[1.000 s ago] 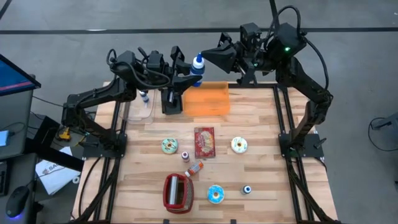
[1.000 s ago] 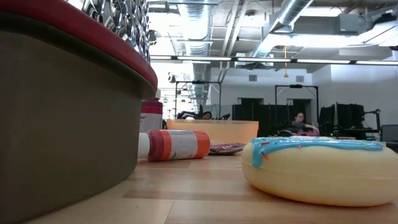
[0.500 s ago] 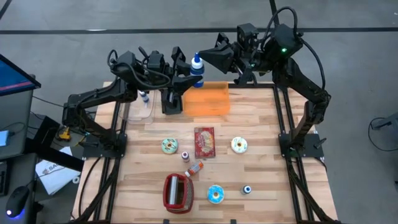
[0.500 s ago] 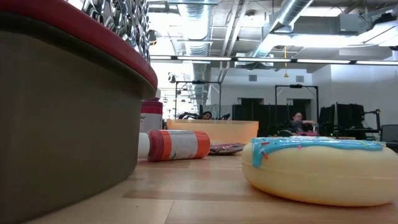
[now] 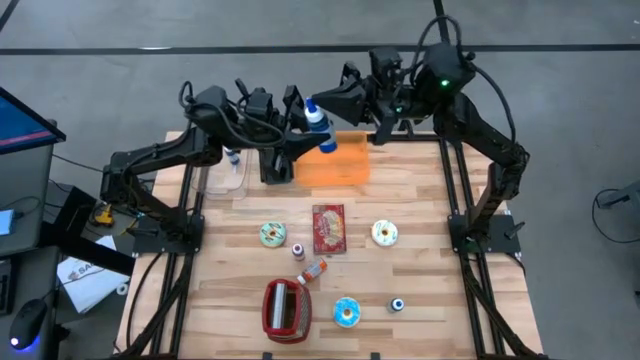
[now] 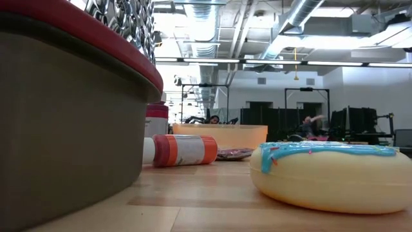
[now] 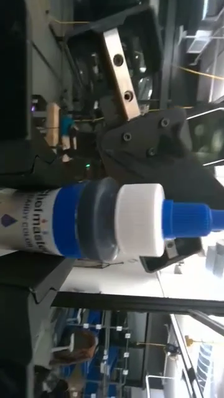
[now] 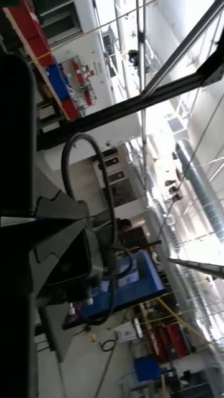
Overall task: Pick & Place Food Item
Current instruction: Put the top blue food coloring bottle into the transparent bin
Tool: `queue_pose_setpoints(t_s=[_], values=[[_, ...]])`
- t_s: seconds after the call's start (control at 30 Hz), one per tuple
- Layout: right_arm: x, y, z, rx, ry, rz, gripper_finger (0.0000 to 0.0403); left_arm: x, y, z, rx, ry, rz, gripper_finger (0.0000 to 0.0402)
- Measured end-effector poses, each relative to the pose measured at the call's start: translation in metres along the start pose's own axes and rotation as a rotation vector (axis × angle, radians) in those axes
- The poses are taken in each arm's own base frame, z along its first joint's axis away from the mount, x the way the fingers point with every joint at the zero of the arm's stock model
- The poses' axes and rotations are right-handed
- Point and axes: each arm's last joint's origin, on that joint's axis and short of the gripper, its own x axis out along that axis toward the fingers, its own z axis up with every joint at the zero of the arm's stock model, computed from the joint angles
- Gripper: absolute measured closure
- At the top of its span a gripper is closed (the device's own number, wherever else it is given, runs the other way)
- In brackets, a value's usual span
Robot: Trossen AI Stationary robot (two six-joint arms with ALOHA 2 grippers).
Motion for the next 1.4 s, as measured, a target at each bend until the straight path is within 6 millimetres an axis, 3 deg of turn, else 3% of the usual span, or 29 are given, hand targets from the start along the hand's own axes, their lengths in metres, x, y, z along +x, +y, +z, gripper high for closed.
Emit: queue_pose_setpoints(t_s=[0.3, 0.5, 0.6, 0.7, 0.93, 1.13, 1.4], values=[[-0.005, 0.006, 0.005, -0.009, -0.017, 0.016, 0.0403, -0.001, -0.002, 0.003, 0.0, -0.013, -0.003, 0.0284], [-0.027, 0.025, 0.017, -0.103, -0.004, -0.009, 0.0403, -0.017, -0.006, 0.03, 0.06, -0.135, 0.049, 0.0284], [-0.03, 0.034, 0.006, -0.233, 0.071, -0.129, 0.0403, -0.03, -0.009, 0.053, 0.059, -0.281, 0.092, 0.0284], [-0.027, 0.045, -0.01, -0.447, 0.16, -0.252, 0.0403, -0.034, -0.01, 0.066, -0.058, -0.424, 0.128, 0.0284], [-0.005, 0.065, -0.035, -0.912, 0.249, -0.62, 0.0399, -0.028, -0.003, 0.064, -0.33, -0.624, 0.167, 0.0296], [0.007, 0.068, -0.038, -1.043, 0.224, -0.848, 0.0339, -0.019, 0.003, 0.053, -0.499, -0.653, 0.205, 0.0294], [0.009, 0.07, -0.031, -1.128, 0.194, -0.885, 0.0216, -0.015, 0.01, 0.046, -0.618, -0.662, 0.202, 0.0293]])
